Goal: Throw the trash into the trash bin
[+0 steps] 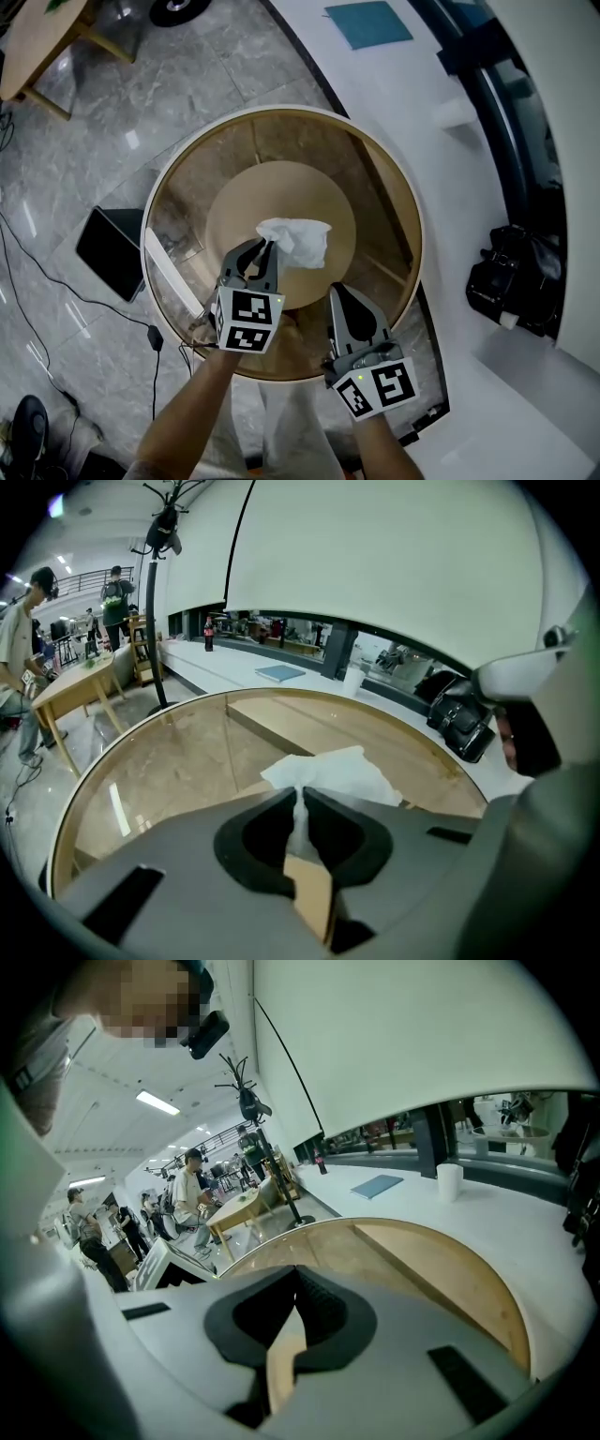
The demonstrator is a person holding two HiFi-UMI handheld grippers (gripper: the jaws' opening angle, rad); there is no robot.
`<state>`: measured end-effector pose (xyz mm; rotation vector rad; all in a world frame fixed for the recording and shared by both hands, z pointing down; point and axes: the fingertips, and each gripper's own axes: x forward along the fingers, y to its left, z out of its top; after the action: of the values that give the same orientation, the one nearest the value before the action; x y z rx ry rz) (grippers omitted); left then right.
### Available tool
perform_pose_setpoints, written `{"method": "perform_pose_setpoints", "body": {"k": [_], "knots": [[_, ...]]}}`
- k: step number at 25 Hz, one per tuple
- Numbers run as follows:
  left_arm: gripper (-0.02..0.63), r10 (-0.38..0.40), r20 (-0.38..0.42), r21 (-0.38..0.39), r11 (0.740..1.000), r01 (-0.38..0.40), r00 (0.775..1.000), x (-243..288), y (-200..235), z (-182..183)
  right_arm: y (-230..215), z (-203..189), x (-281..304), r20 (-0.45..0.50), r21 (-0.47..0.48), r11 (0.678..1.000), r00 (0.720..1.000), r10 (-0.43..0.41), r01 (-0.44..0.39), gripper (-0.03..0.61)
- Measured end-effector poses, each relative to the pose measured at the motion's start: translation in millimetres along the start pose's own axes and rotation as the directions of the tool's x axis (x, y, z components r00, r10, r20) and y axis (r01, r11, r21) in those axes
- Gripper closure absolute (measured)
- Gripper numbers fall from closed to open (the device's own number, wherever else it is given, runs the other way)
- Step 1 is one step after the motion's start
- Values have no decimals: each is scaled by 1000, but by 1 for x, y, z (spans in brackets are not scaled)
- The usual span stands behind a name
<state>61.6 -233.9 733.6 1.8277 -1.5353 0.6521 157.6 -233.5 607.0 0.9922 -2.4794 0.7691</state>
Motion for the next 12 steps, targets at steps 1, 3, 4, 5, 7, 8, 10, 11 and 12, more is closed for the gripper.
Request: {"method": "perform_pose_setpoints", "body": {"k": [1,3,4,5,7,8,10,11,12], "knots": [[575,-8,7,-2,1000,8,1000,-2,0,2,2,0,1,-1,0,1000,1000,0,0,562],[578,-22,20,-6,1000,22,1000,-7,1,6,7,1,5,-4,-2,1000,1000,2,-2,561],[578,-26,27,-9,1000,26,999,-10,2,9,10,2,7,-6,-4,1000,1000,4,-4,561],[580,-28,34,-12,1000,29,999,-13,4,11,14,2,9,-7,-5,1000,1000,7,-7,561],[581,-27,47,-16,999,28,999,-20,10,14,22,4,14,-9,-10,1000,1000,16,-16,562],[581,-26,54,-20,999,27,998,-24,13,16,27,5,17,-10,-13,1000,1000,21,-22,563],[581,-22,70,-30,999,25,997,-33,22,19,39,8,24,-12,-23,999,999,34,-35,561],[581,-19,80,-35,999,22,997,-37,28,22,46,9,28,-13,-28,999,999,42,-42,561],[581,-13,91,-41,999,17,996,-42,35,24,53,11,32,-14,-34,998,999,50,-51,561]]}}
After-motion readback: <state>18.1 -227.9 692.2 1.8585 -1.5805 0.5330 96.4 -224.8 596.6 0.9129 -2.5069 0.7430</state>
